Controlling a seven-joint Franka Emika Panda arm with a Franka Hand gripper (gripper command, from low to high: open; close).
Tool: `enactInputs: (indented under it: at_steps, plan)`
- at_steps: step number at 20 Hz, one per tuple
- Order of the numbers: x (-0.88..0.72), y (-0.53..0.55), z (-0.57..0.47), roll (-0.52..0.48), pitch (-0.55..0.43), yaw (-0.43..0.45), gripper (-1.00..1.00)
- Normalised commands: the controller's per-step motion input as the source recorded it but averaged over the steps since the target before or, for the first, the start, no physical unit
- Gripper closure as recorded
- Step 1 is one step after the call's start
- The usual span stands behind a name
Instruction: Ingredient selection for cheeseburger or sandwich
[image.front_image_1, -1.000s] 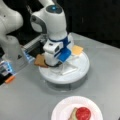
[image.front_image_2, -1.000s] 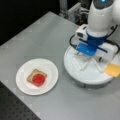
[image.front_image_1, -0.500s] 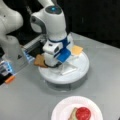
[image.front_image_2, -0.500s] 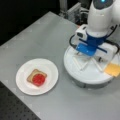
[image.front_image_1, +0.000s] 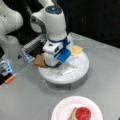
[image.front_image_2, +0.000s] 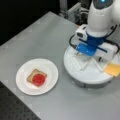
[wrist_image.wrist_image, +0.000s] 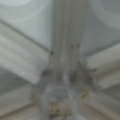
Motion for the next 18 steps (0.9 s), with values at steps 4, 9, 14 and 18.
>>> enactInputs:
  at_steps: [4, 9, 14, 18]
  plan:
    - [-0.15, -0.08, -0.04, -0.057, -0.091, 0.339, -1.00]
    - [-0.15, -0.10, -0.04, -0.057, -0.097, 0.285, -1.00]
    - [-0.13, -0.11, -0.04, -0.046, -0.095, 0.250, -1.00]
    - [-0.11, -0.08, -0.05, -0.014, -0.086, 0.296, -1.00]
